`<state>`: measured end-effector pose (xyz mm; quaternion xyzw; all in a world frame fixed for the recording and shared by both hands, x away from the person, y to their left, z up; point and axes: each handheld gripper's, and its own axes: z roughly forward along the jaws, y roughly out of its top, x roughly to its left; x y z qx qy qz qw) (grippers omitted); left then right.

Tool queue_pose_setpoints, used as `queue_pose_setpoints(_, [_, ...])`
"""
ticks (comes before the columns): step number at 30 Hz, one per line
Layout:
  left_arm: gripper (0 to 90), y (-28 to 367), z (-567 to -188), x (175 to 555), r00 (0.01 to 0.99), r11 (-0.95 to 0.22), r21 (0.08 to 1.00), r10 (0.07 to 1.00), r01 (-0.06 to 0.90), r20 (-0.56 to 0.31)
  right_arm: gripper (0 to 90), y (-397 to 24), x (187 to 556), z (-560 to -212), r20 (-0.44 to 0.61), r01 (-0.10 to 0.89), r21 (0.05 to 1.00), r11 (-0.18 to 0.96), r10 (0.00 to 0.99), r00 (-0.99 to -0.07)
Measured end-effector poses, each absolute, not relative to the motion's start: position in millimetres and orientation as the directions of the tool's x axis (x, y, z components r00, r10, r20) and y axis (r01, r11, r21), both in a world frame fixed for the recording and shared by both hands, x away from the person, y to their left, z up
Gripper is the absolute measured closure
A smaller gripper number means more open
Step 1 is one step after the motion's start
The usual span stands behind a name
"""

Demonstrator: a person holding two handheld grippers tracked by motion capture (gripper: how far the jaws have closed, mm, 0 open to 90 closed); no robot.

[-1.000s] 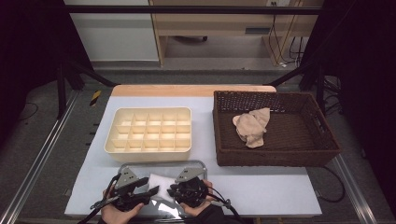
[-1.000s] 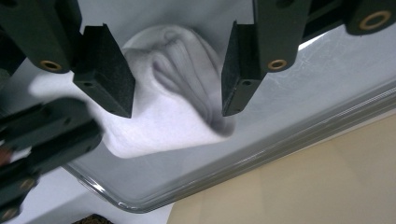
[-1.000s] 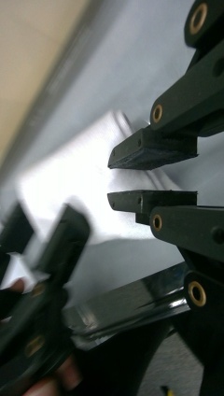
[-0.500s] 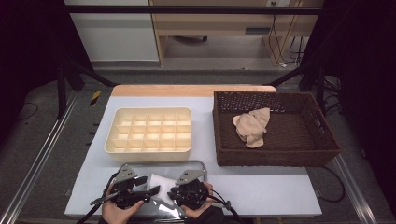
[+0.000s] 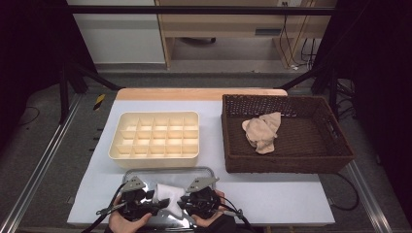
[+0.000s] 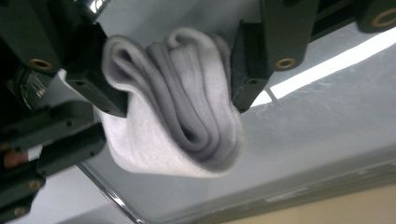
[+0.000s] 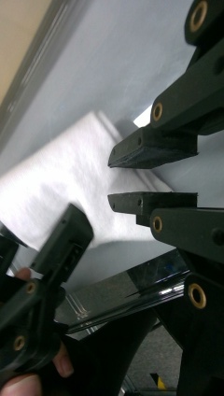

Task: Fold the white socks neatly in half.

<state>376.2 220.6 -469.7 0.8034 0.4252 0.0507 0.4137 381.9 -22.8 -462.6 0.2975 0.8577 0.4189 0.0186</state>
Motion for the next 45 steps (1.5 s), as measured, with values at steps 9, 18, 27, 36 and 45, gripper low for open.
queue_pose_setpoints(9, [61.9, 220, -467, 373, 0.648, -0.299, 0.708, 0.705, 0.64, -0.287, 73.4, -58, 387, -453, 0.18, 0.5, 0.753, 0.427, 0.599, -0.781])
queue_pose_setpoints(18, [64.2, 222, -451, 369, 0.672, -0.295, 0.756, 0.697, 0.585, -0.249, 66.4, -100, 390, -450, 0.141, 0.517, 0.769, 0.377, 0.688, -0.712])
queue_pose_setpoints(27, [64.2, 232, -429, 372, 0.674, -0.29, 0.791, 0.711, 0.539, -0.198, 61.7, -142, 388, -448, 0.101, 0.534, 0.775, 0.337, 0.768, -0.632])
queue_pose_setpoints(36, [64.0, 247, -411, 382, 0.647, -0.267, 0.826, 0.748, 0.496, -0.147, 55.7, -164, 386, -452, 0.079, 0.55, 0.776, 0.309, 0.818, -0.57])
queue_pose_setpoints(45, [63.8, 253, -400, 389, 0.625, -0.243, 0.842, 0.768, 0.483, -0.137, 52.0, -179, 386, -453, 0.069, 0.567, 0.771, 0.289, 0.848, -0.526])
